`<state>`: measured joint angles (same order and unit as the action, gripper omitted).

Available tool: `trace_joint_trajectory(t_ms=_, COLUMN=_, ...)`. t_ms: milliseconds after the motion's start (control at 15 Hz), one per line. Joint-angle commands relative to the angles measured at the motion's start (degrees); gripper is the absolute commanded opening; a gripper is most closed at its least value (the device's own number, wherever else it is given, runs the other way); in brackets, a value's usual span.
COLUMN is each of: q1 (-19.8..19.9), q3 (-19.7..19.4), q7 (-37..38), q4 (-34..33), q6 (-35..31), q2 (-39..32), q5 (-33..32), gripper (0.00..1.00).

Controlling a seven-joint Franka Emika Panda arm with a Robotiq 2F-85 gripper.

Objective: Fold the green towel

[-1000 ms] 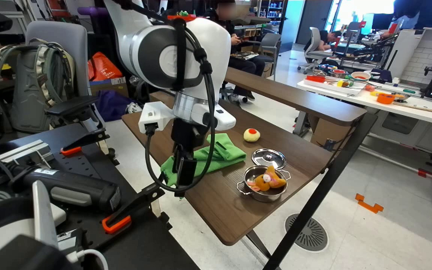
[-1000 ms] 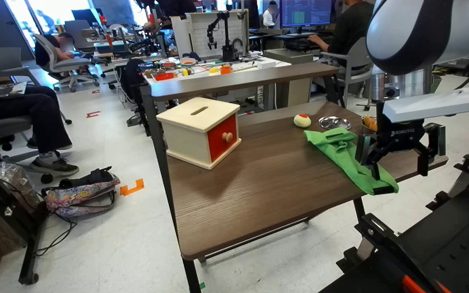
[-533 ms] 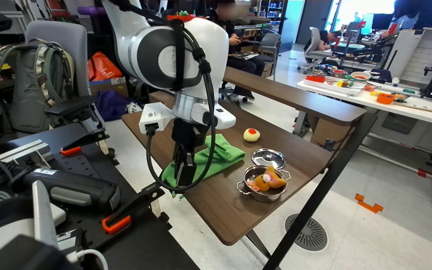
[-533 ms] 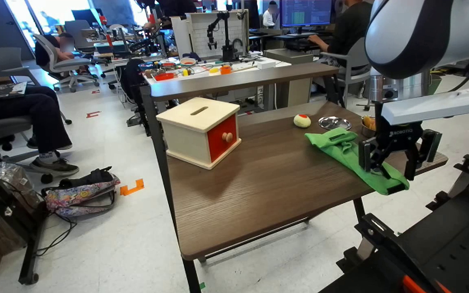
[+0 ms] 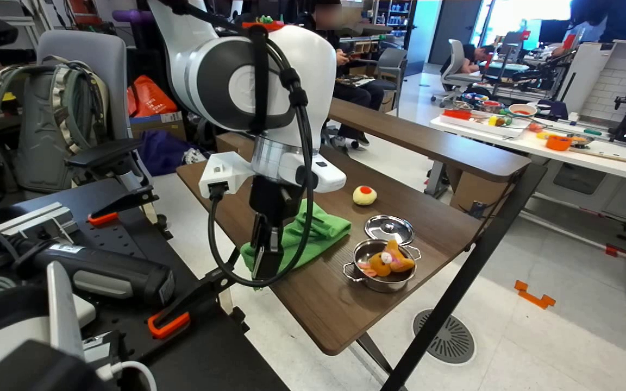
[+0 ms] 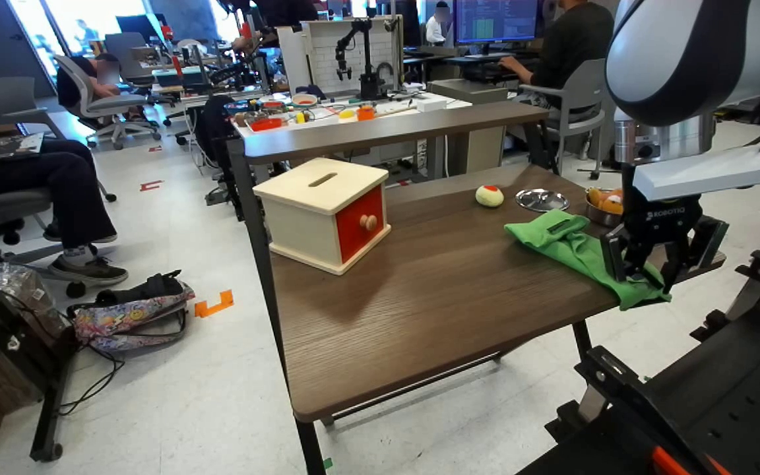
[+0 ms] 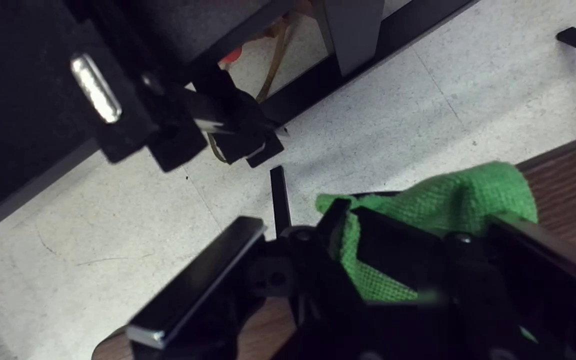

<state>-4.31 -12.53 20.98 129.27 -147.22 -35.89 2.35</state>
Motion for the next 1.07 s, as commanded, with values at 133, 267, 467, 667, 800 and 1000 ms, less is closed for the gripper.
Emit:
trace_joint_trajectory(t_ms=133, q1=-0.69, q3=1.53, q7=0.44, q4=2.69, q6=-1.09, q2=5.31, q5=-0.27, gripper=0.01)
trace_joint_trajectory(t_ms=267, q1=-0.95, q3=2.26, q7=0.43, q4=3.88, q6=-0.95, q2=8.78, q5=-0.13, gripper=0.02)
trace_joint_trajectory(t_ms=467, q1=-0.32, q3=4.05, q7=-0.15, q4=4.44, q6=1.46, q2=14.51, q5=0.83, gripper=0.02)
trace_joint_trajectory(t_ms=667, q1=1.04, q3=5.98, q7=-0.89, q4=2.82, q6=3.61, q2=17.76, q5=2.67, gripper=0.02)
trace_joint_trajectory(t_ms=800, q1=2.11, q3=7.04, q7=-1.42, q4=0.84, q6=5.21, q2=18.33, q5=4.73, gripper=0.02)
trace_joint_trajectory(t_ms=1000, q1=4.16, q3=8.30, q7=-3.32, q4=-3.96, q6=8.54, q2=15.79, q5=8.52, gripper=0.02)
